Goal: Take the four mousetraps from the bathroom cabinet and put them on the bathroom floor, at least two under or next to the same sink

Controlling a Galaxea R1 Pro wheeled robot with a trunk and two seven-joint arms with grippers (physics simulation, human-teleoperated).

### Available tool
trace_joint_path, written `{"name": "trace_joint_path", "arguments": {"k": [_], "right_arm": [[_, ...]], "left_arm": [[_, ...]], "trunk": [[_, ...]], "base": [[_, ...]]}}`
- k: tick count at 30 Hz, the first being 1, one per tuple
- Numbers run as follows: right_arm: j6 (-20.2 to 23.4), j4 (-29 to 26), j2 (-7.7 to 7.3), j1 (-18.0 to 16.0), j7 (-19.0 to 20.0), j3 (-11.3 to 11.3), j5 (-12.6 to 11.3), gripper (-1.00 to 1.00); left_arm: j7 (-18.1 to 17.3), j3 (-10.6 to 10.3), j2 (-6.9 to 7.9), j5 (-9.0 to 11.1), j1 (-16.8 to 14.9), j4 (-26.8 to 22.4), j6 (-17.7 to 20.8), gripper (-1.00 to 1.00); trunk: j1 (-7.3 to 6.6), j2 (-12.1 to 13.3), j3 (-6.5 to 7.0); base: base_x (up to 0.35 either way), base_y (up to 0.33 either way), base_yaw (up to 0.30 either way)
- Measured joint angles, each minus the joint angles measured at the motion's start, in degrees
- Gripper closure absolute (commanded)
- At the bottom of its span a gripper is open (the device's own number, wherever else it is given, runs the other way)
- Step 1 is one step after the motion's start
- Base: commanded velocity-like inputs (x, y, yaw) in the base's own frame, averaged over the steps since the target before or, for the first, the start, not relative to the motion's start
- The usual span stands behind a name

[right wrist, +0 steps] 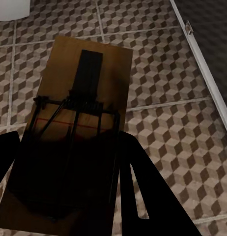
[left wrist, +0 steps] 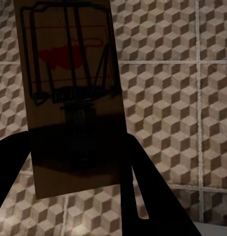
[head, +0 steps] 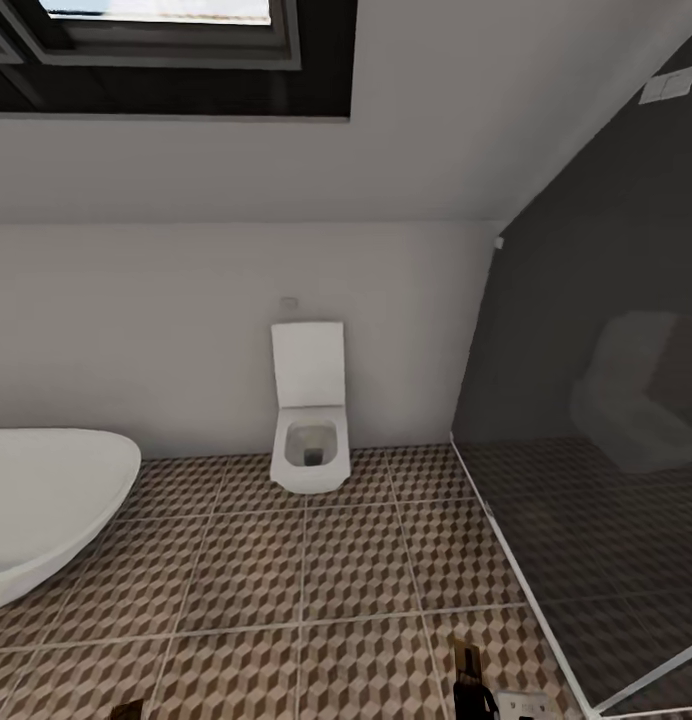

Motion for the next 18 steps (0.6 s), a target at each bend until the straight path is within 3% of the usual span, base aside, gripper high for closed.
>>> {"name": "trace_joint_path", "arguments": {"k": [18], "right_arm": [[0.0, -0.01, 0.02, 0.0, -0.01, 0.08, 0.0, 1.0]], "left_arm": [[0.01, 0.0, 0.0, -0.01, 0.0, 0.01, 0.0, 1.0]], "trunk": [[-0.02, -0.01, 0.0]], "base": [[0.189, 0.057, -0.001]]}}
